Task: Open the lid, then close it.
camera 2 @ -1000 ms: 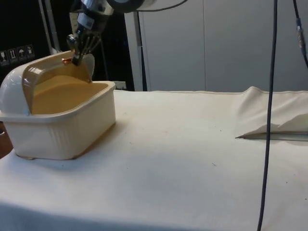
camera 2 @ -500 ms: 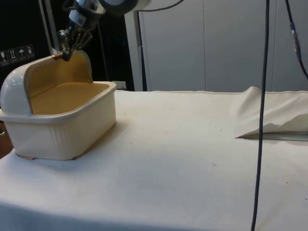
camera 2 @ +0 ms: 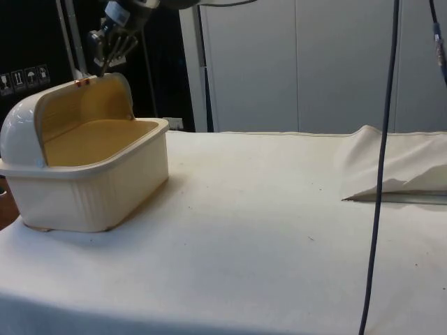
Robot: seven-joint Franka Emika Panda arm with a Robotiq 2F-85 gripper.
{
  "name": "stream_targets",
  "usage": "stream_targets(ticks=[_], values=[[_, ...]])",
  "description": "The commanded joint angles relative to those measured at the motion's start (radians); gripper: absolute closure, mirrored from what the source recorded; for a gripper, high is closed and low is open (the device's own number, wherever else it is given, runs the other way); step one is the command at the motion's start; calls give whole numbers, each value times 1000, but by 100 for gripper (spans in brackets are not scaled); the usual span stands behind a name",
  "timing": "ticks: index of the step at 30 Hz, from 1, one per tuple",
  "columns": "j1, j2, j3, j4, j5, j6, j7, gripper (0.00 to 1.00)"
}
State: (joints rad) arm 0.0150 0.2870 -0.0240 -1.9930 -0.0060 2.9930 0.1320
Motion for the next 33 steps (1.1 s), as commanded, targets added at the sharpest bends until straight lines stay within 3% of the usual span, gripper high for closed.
stream_targets(ticks=[1, 21, 33], values=[[4, -3, -9, -5, -4, 18, 10, 100], [-1, 6, -1, 31, 0, 33, 0, 100], [4, 68, -5, 126, -2, 52, 7, 100]])
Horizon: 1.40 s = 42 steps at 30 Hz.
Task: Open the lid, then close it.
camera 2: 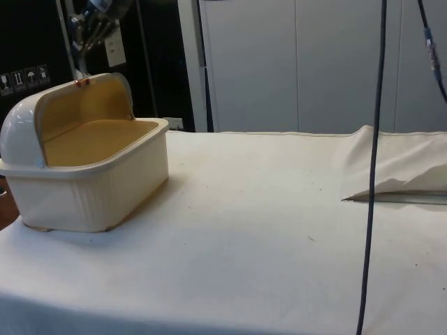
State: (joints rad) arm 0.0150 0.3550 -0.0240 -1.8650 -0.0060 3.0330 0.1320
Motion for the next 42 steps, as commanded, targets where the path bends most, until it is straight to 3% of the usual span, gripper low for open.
stream_targets(ticks=[1, 6, 7, 8, 15, 16, 17, 23, 24, 25, 30, 33, 34, 35, 39, 40, 41, 42], values=[[5, 12, -5, 12, -2, 14, 7, 100], [9, 31, -4, 31, -2, 16, 9, 100], [3, 28, 3, 31, 0, 6, 0, 100], [10, 33, -4, 32, -3, 16, 9, 100], [20, 52, -3, 26, -6, 18, 17, 100], [7, 49, 16, 28, 0, 7, 1, 100], [26, 62, -5, 28, -8, 16, 23, 100], [38, 84, -6, 30, -10, 10, 34, 100], [19, 79, 22, 30, 0, 7, 12, 100], [40, 86, -7, 30, -10, 10, 36, 100], [49, 89, -8, 21, -10, 9, 43, 100], [49, 85, -6, 13, -9, 2, 45, 100], [26, 83, 22, 25, 0, 6, 20, 100], [49, 85, -6, 13, -9, 2, 45, 100], [50, 70, -3, -9, -8, -2, 49, 100], [29, 72, 23, 9, 0, 3, 26, 100], [50, 66, -2, -14, -8, -2, 50, 100], [50, 58, 0, -24, -8, -2, 51, 100]])
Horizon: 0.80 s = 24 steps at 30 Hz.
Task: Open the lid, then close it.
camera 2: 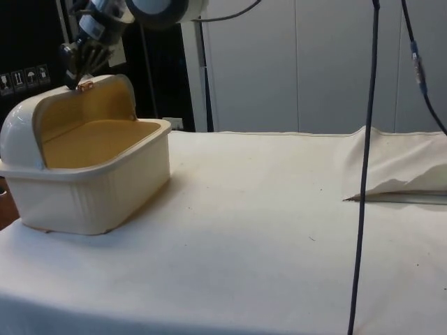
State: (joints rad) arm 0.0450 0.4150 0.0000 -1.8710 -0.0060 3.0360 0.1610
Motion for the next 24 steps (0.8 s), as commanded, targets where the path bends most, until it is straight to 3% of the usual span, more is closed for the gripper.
stream_targets(ticks=[1, 5, 6, 7, 15, 16, 17, 24], values=[[19, -6, -23, -23, -8, -5, 22, 100], [15, -30, -18, -50, -7, -2, 19, 100], [1, -28, 1, -34, 0, 0, 1, 100], [14, -34, -17, -54, -7, -1, 19, 100], [10, -60, -15, -79, -8, 2, 14, 100], [0, -63, 1, -73, 0, 1, 1, 100], [10, -58, -16, -75, -8, 2, 14, 100], [9, -9, -15, -17, -7, -4, 13, 100]])
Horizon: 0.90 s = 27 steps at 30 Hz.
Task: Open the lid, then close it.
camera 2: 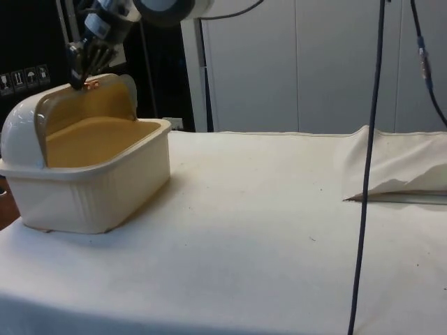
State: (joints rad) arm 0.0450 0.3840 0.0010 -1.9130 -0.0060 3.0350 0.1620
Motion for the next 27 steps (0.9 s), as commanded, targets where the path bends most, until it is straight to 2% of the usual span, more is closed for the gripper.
stream_targets(ticks=[1, 2, 7, 9, 10, 11, 18, 19, 20, 27], values=[[0, 10, 0, 12, 0, 0, 0, 100], [9, 30, -16, 35, -7, -3, 12, 100], [14, 64, -18, 57, -5, 5, 17, 100], [14, 64, -18, 57, -5, 5, 17, 100], [0, 47, 0, 57, 0, -1, 1, 100], [14, 64, -18, 57, -5, 5, 17, 100], [14, 43, -20, 41, -7, 5, 17, 100], [0, 44, -1, 62, 0, 1, 0, 100], [16, 39, -20, 37, -7, 5, 18, 100], [22, 16, -21, 17, -8, -2, 22, 100]])
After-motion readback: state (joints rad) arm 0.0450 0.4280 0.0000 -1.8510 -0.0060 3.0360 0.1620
